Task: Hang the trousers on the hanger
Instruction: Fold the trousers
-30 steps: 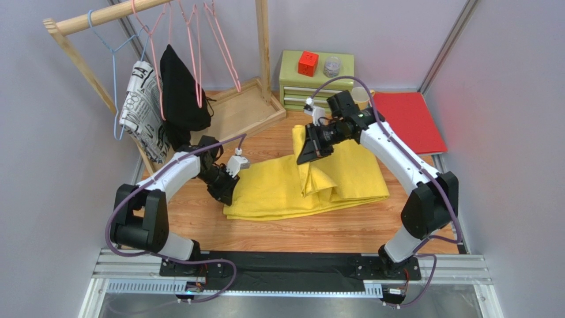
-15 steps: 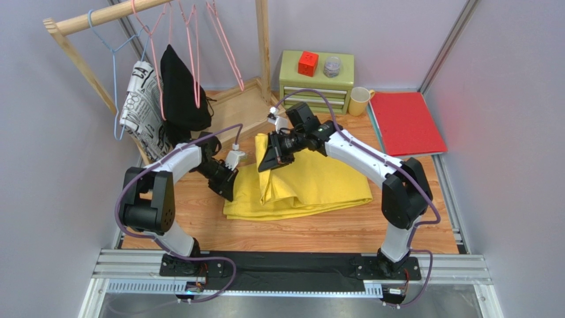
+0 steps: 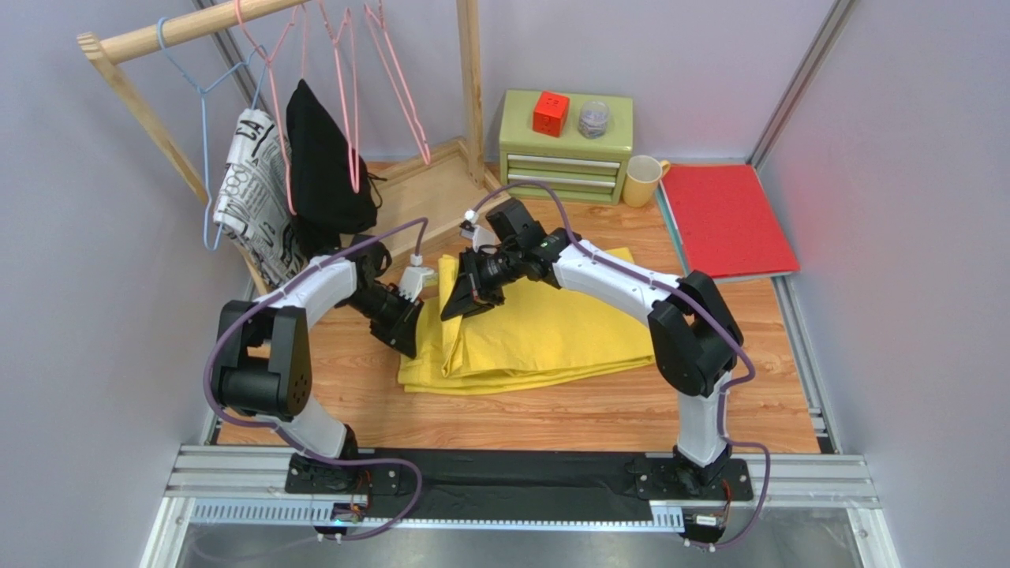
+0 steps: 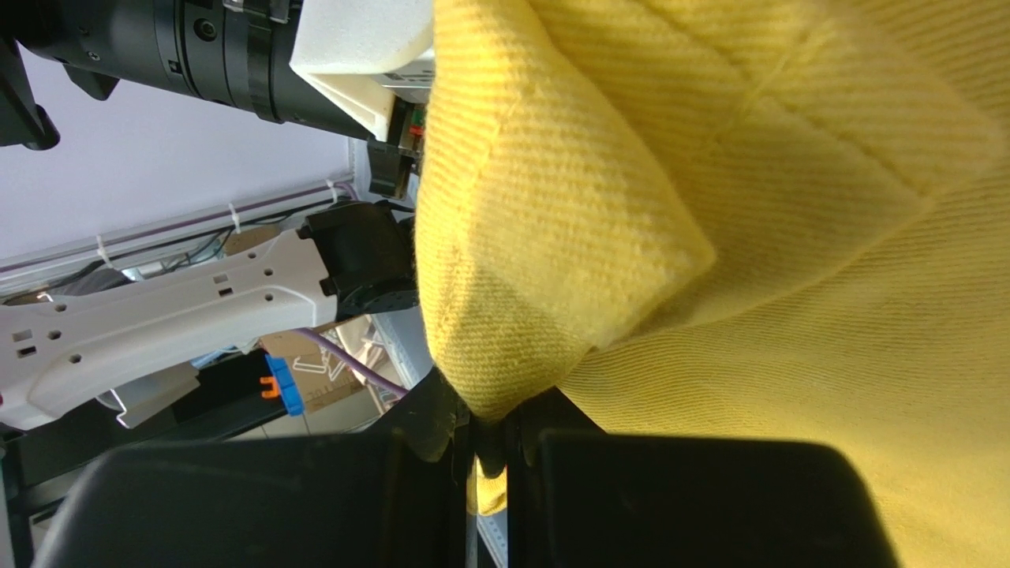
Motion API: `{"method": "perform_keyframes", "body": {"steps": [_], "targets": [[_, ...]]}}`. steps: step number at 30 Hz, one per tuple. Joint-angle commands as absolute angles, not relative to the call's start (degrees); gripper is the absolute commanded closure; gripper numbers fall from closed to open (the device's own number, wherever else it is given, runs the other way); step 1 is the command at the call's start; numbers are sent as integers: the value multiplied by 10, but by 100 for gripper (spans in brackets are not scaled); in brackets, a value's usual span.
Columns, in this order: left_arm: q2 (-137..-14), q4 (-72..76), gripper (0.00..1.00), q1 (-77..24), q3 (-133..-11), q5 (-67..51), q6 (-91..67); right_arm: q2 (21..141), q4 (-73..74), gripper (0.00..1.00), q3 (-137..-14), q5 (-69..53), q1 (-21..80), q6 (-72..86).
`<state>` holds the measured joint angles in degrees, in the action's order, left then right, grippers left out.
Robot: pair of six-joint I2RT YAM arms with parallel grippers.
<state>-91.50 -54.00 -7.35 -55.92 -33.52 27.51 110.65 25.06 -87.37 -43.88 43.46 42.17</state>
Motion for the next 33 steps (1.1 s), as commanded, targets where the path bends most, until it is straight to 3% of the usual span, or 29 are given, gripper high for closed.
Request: {"method": "perform_keyframes", "body": {"steps": [1,7,11,12,16,18,20,22,26,30,33], "targets": [[-906,-546,82,-69,-581,-359,265,1123,192,100,-910,-479,454,472],[-888,-539,71,-61,-584,-348,238,1159,183,99,-914,-482,454,490],[-830,-539,65,-44,-588,-316,208,1174,151,87,-920,-497,455,513],[-818,-544,65,-39,-592,-309,196,1174,142,80,-922,-502,454,517],[-759,-575,58,-12,-609,-263,200,1145,143,20,-935,-539,439,482],[-724,-599,56,-5,-617,-267,222,1117,212,9,-934,-556,407,404],[-694,-622,55,-5,-621,-293,256,1097,313,12,-927,-563,382,292],[-679,-624,49,-15,-620,-323,270,1066,396,22,-903,-561,336,214],[-707,-599,48,-117,-614,-274,295,1038,516,25,-870,-491,257,49],[-770,-566,46,-212,-621,-228,299,1073,637,27,-880,-347,194,-146],[-821,-542,42,-275,-621,-166,325,1092,646,32,-849,-260,174,-179]]}}
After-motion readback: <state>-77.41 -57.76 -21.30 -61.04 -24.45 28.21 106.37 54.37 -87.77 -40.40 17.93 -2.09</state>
